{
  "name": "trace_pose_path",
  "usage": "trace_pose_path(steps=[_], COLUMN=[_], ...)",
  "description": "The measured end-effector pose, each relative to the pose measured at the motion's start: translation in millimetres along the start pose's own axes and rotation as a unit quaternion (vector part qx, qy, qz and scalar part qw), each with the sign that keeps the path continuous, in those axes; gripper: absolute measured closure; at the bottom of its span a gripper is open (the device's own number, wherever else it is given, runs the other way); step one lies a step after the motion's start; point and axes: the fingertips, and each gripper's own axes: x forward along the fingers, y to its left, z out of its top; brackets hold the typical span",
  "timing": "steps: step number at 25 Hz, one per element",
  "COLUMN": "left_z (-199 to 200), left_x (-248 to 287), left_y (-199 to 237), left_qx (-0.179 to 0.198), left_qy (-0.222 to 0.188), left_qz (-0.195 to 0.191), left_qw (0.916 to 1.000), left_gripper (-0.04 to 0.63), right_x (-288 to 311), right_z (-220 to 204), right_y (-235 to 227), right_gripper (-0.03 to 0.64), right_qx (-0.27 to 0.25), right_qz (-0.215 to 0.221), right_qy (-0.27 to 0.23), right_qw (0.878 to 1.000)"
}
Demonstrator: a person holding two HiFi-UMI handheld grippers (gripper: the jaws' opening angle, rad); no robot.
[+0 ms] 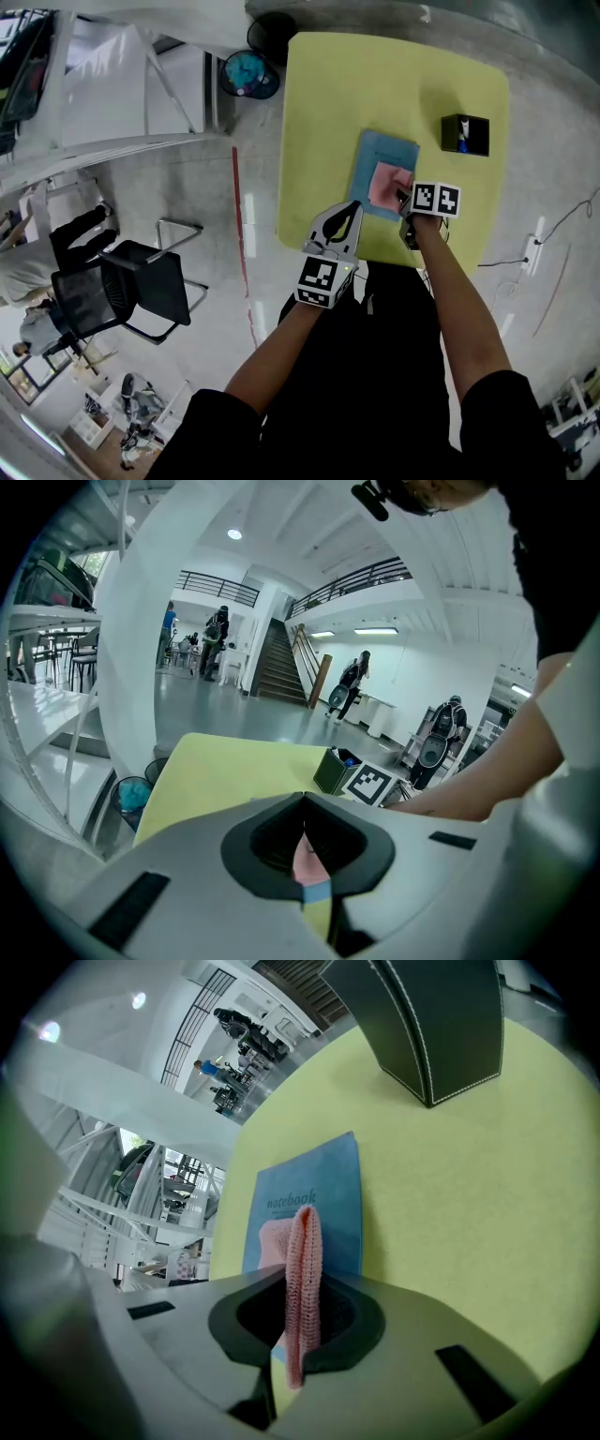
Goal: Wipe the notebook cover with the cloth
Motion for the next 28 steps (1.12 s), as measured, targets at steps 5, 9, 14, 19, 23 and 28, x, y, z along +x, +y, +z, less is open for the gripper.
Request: trace_pose_path(steps=[5, 9, 14, 19, 23, 28], left_z=[2.6, 3.5, 3.4, 5.5, 6.4, 3.8], left_x=[3.6, 6.5, 10.1, 13.1, 12.2, 9.3], left_y=[-5.9, -9.7, -14.3, -19.1, -21.3, -18.9], left_qx=[0.002, 0.002, 0.001, 0.004, 0.006, 0.009], left_qy=[0.001, 0.002, 0.005, 0.005, 0.006, 0.007], left_qz=[0.000, 0.001, 0.001, -0.002, -0.005, -0.007], left_qw=[1.0000, 1.0000, 1.0000, 1.0000, 1.0000, 0.9999], left_gripper=[0.588, 0.588, 0.588, 0.588, 0.588, 0.588], right_x=[-2.8, -4.4, -8.3, -14.2, -18.2, -18.0], right_z=[-0.6, -0.5, -1.0, -1.1, -2.3, -1.1], right_y=[-3.4, -4.9, -9.4, -16.0, -20.2, -21.4], right_gripper=[0.581, 0.581, 0.581, 0.581, 0.581, 0.581], right_qx=[0.002, 0.004, 0.001, -0.005, -0.002, 0.007], right_qz=[0.003, 0.007, 0.005, 0.001, -0.002, -0.004], right_qy=[0.003, 0.004, 0.007, 0.009, 0.007, 0.000], right_qw=[1.000, 1.000, 1.000, 1.000, 1.000, 1.000])
